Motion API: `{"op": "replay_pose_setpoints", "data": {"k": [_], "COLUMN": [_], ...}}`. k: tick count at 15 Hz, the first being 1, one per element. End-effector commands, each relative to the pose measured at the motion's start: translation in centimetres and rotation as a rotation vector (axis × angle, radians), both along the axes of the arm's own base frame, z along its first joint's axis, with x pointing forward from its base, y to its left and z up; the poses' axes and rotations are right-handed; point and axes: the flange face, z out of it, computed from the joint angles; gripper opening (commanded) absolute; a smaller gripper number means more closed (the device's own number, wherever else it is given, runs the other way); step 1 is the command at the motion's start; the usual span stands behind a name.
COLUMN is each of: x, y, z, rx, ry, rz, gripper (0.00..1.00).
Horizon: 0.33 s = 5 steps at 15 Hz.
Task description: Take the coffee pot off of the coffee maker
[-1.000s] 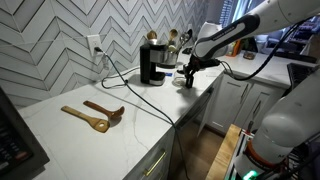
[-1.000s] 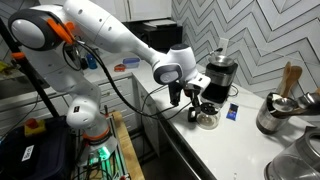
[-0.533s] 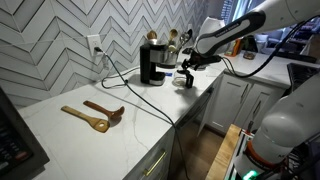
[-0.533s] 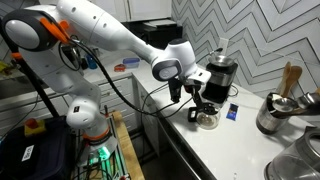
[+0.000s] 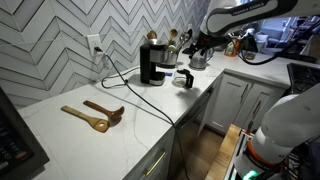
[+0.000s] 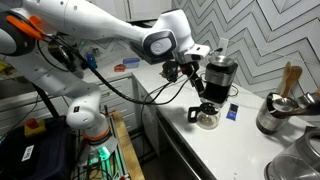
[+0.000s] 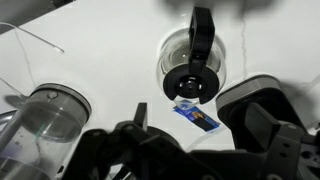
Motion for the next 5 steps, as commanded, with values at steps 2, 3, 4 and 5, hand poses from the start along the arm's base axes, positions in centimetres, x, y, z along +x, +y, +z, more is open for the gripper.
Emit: {"op": "replay_pose_setpoints", "data": {"k": [2,3,4,5], "x": [-0.4,-0.5,-0.5,-0.5], "y": [0.2,0.2,0.3,0.2], "z": [1.7,2.1,2.2,2.2], "rx": [-0.013,-0.015,-0.017,-0.018], "ry": [-0.007,-0.009,-0.01,-0.01], "rz": [0.002,0.002,0.003,0.003], "gripper": [1.0,1.0,1.0,1.0]}}
